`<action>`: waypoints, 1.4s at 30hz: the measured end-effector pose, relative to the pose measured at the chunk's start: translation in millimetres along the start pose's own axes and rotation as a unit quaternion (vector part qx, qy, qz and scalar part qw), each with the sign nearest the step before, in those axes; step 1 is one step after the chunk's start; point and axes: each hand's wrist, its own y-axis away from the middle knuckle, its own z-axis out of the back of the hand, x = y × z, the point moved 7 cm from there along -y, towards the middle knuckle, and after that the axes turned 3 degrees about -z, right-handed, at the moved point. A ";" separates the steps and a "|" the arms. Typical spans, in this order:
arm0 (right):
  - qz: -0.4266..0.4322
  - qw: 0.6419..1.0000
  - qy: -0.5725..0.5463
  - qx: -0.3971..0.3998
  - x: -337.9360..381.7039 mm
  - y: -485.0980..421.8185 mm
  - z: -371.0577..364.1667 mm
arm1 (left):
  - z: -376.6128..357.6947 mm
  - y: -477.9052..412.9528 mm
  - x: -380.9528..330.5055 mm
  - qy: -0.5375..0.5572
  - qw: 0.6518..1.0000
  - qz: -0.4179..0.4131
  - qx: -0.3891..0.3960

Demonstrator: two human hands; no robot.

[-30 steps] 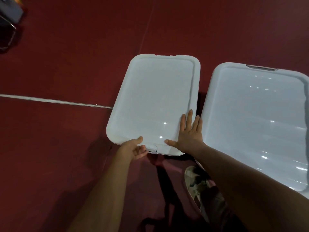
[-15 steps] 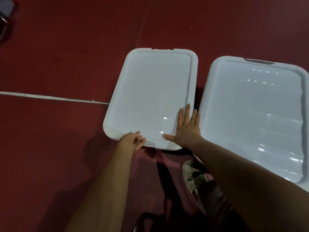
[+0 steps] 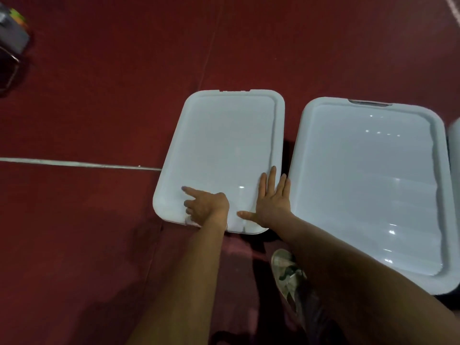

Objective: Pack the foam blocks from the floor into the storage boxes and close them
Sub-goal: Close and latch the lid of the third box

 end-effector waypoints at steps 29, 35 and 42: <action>0.193 0.956 0.030 -0.218 -19.1 -269.4 132.9 | -151.9 -155.6 -260.9 -0.315 0.836 -0.449 -0.013; 0.162 0.947 0.041 -0.275 -24.1 -324.2 156.4 | -162.7 -161.5 -257.5 -0.272 0.824 -0.487 -0.095; 0.108 0.959 0.057 -0.256 -23.7 -343.5 163.0 | -162.9 -159.5 -251.1 -0.262 0.817 -0.499 -0.120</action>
